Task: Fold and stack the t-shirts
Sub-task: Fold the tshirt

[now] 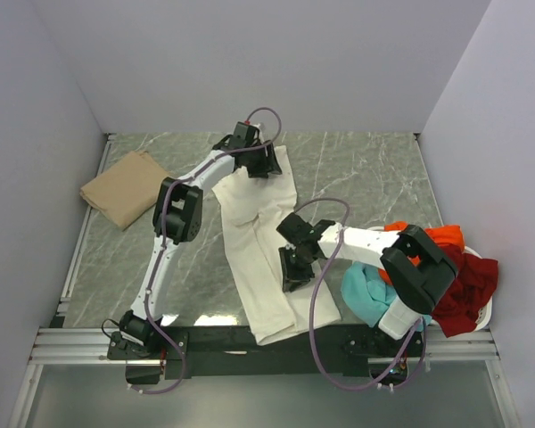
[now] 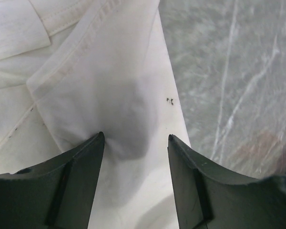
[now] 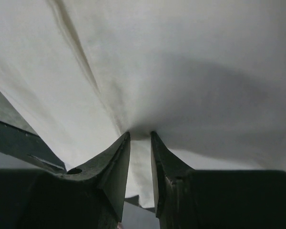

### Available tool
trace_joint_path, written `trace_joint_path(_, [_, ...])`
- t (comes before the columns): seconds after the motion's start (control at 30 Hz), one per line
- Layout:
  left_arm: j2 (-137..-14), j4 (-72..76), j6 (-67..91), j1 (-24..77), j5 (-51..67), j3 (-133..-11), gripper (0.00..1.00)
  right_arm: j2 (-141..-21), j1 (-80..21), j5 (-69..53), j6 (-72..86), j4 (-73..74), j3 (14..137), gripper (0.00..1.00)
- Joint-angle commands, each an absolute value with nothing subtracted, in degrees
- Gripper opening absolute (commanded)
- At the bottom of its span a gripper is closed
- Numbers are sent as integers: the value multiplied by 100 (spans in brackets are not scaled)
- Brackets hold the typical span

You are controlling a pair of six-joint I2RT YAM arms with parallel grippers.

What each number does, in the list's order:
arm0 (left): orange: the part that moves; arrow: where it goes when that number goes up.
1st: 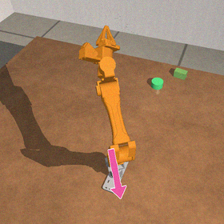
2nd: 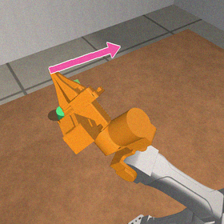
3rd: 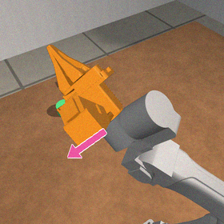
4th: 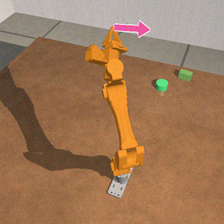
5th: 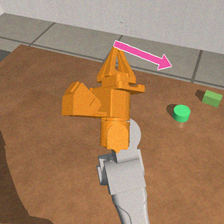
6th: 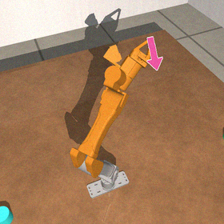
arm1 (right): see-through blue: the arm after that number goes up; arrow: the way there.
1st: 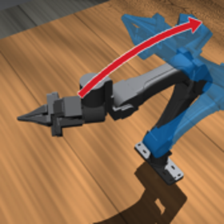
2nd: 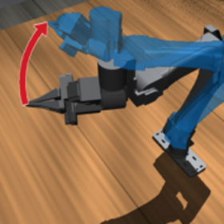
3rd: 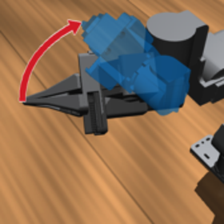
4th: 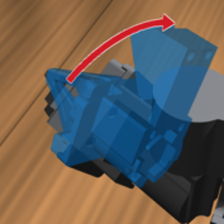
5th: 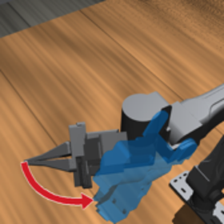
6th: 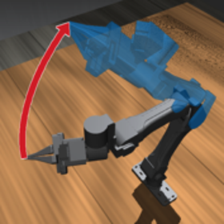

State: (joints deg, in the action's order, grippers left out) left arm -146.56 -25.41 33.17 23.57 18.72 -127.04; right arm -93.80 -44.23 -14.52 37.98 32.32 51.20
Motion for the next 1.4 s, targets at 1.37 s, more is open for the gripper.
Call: trace_joint_path(1.37, [-13781, -2769, 4104, 1837, 1019, -10608, 66, -9492, -4878, -2274, 2936, 3129, 5062, 32])
